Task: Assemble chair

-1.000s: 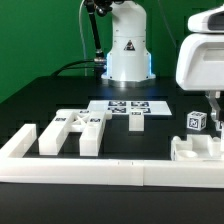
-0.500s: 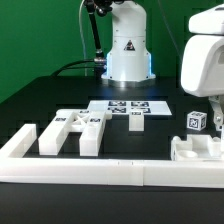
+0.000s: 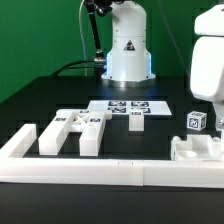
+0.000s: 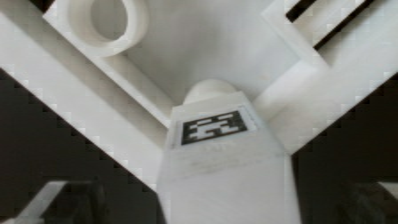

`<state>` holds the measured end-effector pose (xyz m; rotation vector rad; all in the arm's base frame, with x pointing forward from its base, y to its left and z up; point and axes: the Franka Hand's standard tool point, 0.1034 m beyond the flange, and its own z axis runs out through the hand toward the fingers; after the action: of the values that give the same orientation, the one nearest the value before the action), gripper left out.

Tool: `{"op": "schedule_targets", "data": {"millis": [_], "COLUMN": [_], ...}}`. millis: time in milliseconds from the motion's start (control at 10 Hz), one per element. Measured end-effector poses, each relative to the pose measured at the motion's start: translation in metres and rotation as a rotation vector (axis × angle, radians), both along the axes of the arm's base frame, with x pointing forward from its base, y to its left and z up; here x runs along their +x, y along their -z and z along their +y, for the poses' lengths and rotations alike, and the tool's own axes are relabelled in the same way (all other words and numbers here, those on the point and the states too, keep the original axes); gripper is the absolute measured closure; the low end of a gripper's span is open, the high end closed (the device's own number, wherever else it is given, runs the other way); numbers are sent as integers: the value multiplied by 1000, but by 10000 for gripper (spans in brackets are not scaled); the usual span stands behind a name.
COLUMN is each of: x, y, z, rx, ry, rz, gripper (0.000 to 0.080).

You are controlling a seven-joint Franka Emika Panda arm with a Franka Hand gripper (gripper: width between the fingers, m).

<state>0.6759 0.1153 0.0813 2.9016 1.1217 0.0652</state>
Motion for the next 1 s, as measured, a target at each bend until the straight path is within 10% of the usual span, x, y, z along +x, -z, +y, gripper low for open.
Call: {"op": "schedule_targets", "data": {"millis": [300, 1000], "x": [0, -2], "y": [0, 1], "z": [0, -1], "rx": [2, 47], "ry": [31, 774], "rz": [0, 11], "gripper": [511, 511]}}
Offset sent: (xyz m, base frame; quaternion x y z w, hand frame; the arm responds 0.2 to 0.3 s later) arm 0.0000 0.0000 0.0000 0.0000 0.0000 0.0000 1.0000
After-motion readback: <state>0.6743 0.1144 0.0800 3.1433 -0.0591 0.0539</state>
